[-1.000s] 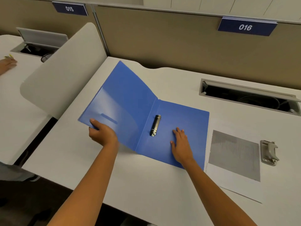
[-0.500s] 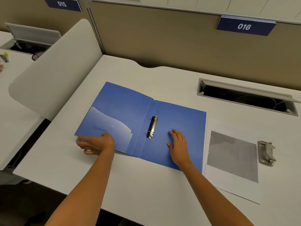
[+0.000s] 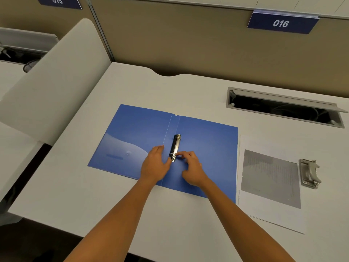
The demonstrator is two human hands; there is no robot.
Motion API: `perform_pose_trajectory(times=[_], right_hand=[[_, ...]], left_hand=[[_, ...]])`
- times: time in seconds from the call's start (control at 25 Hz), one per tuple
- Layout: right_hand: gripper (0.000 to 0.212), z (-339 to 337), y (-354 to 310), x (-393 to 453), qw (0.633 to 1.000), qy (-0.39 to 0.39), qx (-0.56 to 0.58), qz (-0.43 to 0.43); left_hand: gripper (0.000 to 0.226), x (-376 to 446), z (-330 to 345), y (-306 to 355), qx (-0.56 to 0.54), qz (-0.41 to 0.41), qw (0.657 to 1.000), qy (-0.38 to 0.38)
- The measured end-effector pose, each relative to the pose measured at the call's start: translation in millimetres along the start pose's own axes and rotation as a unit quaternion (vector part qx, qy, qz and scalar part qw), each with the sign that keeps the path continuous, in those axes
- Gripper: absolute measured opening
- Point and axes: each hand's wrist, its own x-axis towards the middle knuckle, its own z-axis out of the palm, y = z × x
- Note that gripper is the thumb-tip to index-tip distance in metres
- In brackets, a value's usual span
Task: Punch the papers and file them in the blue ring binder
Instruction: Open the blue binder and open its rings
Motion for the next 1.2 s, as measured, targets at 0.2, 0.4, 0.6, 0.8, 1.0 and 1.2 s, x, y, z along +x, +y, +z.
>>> perform_pose_trajectory(times=[0.2, 0.4, 0.6, 0.8, 1.0, 1.2], right_hand=[[0.073, -6, -7, 9, 0.999, -0.038, 0.012, 0.008], [0.061, -3, -3, 20, 0.998, -0.045, 0.038, 0.019], [0.045, -10, -10, 26, 0.995, -0.051, 0.079, 0.040], [0.033, -14, -7, 24, 0.992, -0.053, 0.113, 0.020], [0.038, -11, 0, 18, 0.996, -0.024, 0.084, -0.010], [0.048, -10, 9, 9, 0.997, -0.010, 0.062, -0.038]], left_hand=[[0.067, 10, 2, 7, 0.079, -0.012, 0.997, -0.003], [0.064, 12, 1, 8, 0.104, 0.000, 0.994, -0.011], [0.062, 9, 2, 7, 0.080, -0.007, 0.997, -0.014], [0.058, 7, -1, 7, 0.067, -0.007, 0.998, 0.000], [0.050, 8, -5, 7, 0.089, 0.003, 0.996, 0.001], [0.048, 6, -8, 11, 0.111, 0.012, 0.994, 0.008]])
